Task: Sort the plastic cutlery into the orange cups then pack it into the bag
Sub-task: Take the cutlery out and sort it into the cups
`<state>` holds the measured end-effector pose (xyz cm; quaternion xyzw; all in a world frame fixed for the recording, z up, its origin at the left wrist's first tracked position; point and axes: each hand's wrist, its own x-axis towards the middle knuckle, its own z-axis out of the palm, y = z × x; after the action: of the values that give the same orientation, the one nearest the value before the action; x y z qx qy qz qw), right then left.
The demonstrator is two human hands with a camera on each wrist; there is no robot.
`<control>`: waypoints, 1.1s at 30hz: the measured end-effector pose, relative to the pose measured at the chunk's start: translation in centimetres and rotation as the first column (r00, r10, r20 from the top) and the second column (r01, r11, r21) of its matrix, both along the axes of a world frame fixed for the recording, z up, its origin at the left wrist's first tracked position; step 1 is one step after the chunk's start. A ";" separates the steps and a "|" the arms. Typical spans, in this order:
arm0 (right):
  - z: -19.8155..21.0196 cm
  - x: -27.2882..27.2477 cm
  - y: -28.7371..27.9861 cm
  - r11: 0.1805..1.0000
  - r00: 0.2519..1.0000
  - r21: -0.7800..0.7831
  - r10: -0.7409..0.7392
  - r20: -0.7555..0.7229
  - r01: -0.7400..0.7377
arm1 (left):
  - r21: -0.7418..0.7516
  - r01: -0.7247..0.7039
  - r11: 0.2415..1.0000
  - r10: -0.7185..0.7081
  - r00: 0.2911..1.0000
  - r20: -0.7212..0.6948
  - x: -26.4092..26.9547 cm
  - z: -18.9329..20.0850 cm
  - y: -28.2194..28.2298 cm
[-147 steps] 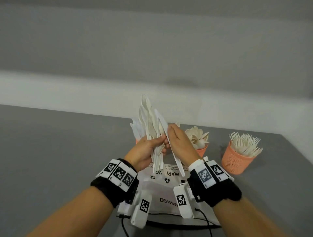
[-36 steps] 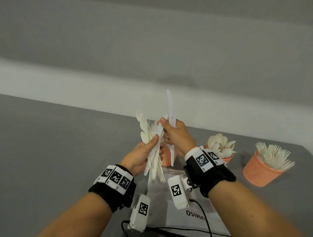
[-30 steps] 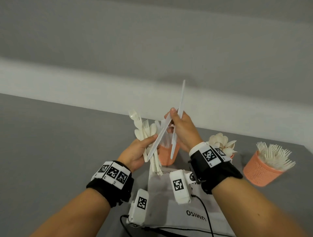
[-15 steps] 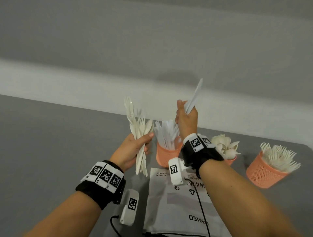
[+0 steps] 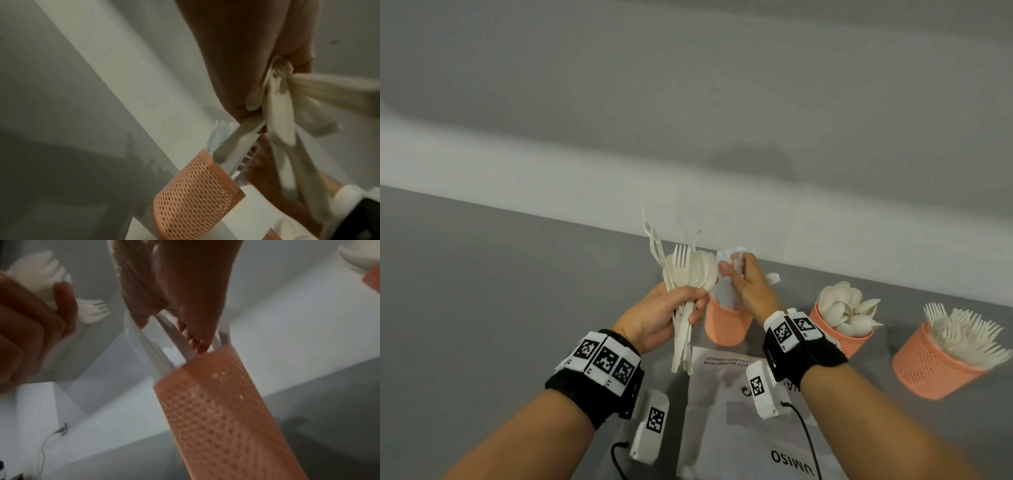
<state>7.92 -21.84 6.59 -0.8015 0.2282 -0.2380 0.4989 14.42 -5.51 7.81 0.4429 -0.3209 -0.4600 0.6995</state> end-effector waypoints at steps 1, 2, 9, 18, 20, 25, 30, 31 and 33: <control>0.7 -0.3 0.1 0.999 0.997 -0.045 -0.022 0.080 0.026 | 0.003 0.009 1.000 -0.009 1.000 0.011 0.0 0.1 0.0; 1.6 -0.5 0.2 0.992 0.983 -0.101 -0.056 0.176 0.074 | 0.008 0.017 1.000 -0.018 1.000 0.021 0.0 0.1 0.1; 8.2 -1.0 3.0 0.905 0.963 -0.424 0.077 0.260 0.042 | 0.128 -0.026 0.991 -0.019 0.941 0.337 -1.1 1.2 0.0; 8.2 -1.1 2.8 0.963 1.000 -0.270 -0.015 -0.024 0.008 | 0.200 -0.133 0.971 0.033 0.900 0.434 -2.0 0.6 -0.5; 8.8 -1.3 2.6 0.989 0.999 -0.148 -0.009 0.052 0.016 | 0.211 -0.138 0.968 0.035 0.902 0.431 -2.1 0.4 -0.4; 11.2 -2.5 1.4 0.990 0.937 0.074 -0.140 0.319 0.123 | 0.300 -0.170 0.939 0.031 0.909 0.416 -1.7 -0.7 0.2; 11.0 -3.9 -0.6 0.920 0.784 -0.022 -0.320 0.532 0.391 | 0.361 -0.230 0.904 0.094 0.930 0.356 -0.9 -1.6 1.0; 10.2 -4.0 -0.9 0.908 0.777 -0.050 -0.326 0.539 0.415 | 0.358 -0.232 0.905 0.104 0.934 0.341 -0.8 -1.7 1.1; 8.2 -3.8 -1.1 0.903 0.821 -0.130 -0.301 0.486 0.409 | 0.341 -0.221 0.914 0.107 0.941 0.321 -0.9 -1.3 1.2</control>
<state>4.14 -22.97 14.76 -0.7180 0.2225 -0.5324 0.3894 13.52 -4.28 6.48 0.6566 -0.2903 -0.3799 0.5834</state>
